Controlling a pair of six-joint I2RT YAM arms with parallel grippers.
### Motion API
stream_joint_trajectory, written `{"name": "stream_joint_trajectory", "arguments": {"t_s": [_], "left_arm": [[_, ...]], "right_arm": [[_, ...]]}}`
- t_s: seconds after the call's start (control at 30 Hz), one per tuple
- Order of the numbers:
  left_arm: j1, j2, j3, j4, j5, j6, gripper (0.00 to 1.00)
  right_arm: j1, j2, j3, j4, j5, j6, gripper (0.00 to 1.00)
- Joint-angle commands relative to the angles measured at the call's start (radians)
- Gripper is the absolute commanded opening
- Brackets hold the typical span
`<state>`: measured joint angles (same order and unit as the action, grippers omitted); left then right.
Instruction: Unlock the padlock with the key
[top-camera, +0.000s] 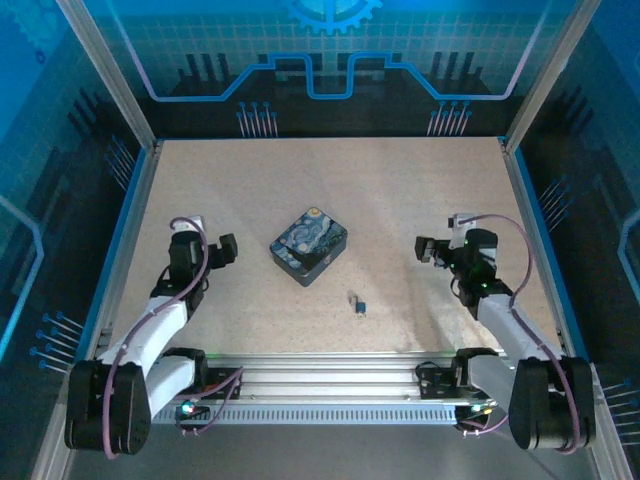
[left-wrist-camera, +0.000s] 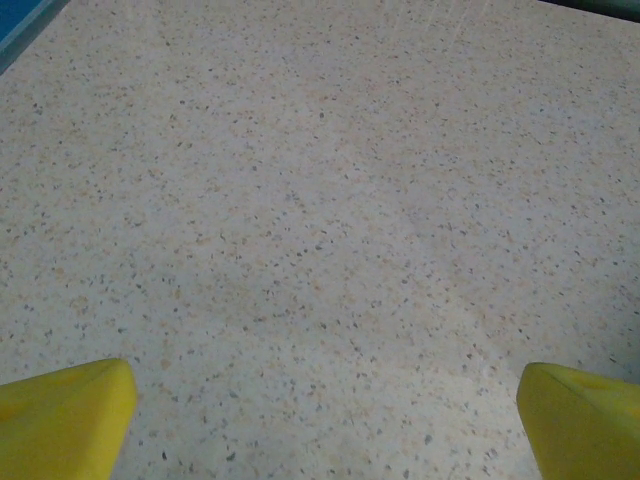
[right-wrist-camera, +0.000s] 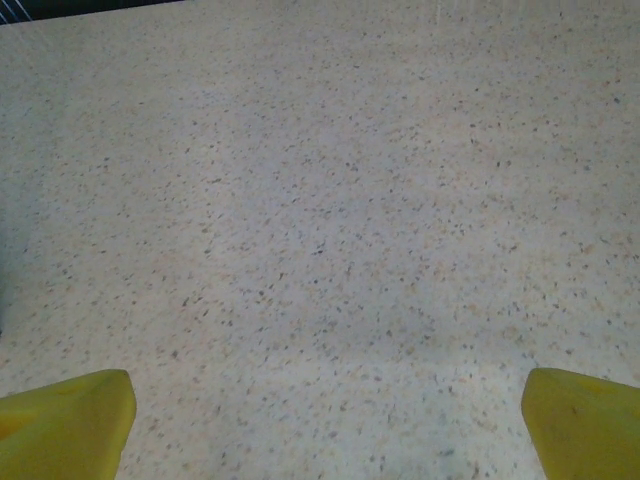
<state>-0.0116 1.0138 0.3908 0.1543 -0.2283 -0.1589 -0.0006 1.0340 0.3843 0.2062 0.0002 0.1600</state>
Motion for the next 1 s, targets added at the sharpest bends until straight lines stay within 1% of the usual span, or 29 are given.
{"name": "stream_joint_trajectory", "arguments": {"t_s": [0.0, 0.17, 0.43, 0.57, 0.67, 0.73, 0.87, 0.93, 0.97], "left_arm": [[0.018, 0.033, -0.024, 0.112, -0.014, 0.045, 0.99], [0.022, 0.085, -0.035, 0.181, -0.001, 0.051, 0.99], [0.023, 0.13, -0.046, 0.243, 0.009, 0.07, 0.99], [0.023, 0.137, -0.043, 0.251, 0.013, 0.078, 0.99], [0.022, 0.139, -0.042, 0.251, 0.016, 0.078, 0.99], [0.024, 0.139, -0.041, 0.251, 0.02, 0.078, 0.99], [0.024, 0.139, -0.042, 0.251, 0.025, 0.081, 0.99], [0.024, 0.137, -0.042, 0.251, 0.027, 0.081, 0.99], [0.024, 0.137, -0.042, 0.251, 0.028, 0.082, 0.99]], "right_arm": [[-0.019, 0.046, -0.035, 0.187, 0.036, -0.037, 1.0], [-0.024, 0.12, -0.049, 0.29, 0.03, -0.068, 1.0], [-0.032, 0.214, -0.056, 0.474, -0.016, -0.113, 1.0], [-0.042, 0.297, -0.03, 0.53, -0.052, -0.098, 1.0], [-0.043, 0.376, -0.034, 0.624, -0.07, -0.092, 1.0], [-0.034, 0.384, -0.017, 0.594, -0.078, -0.105, 1.0], [-0.032, 0.394, -0.013, 0.595, -0.087, -0.112, 1.0], [-0.026, 0.423, -0.02, 0.637, -0.092, -0.123, 1.0], [-0.023, 0.455, -0.032, 0.693, -0.09, -0.124, 1.0]]}}
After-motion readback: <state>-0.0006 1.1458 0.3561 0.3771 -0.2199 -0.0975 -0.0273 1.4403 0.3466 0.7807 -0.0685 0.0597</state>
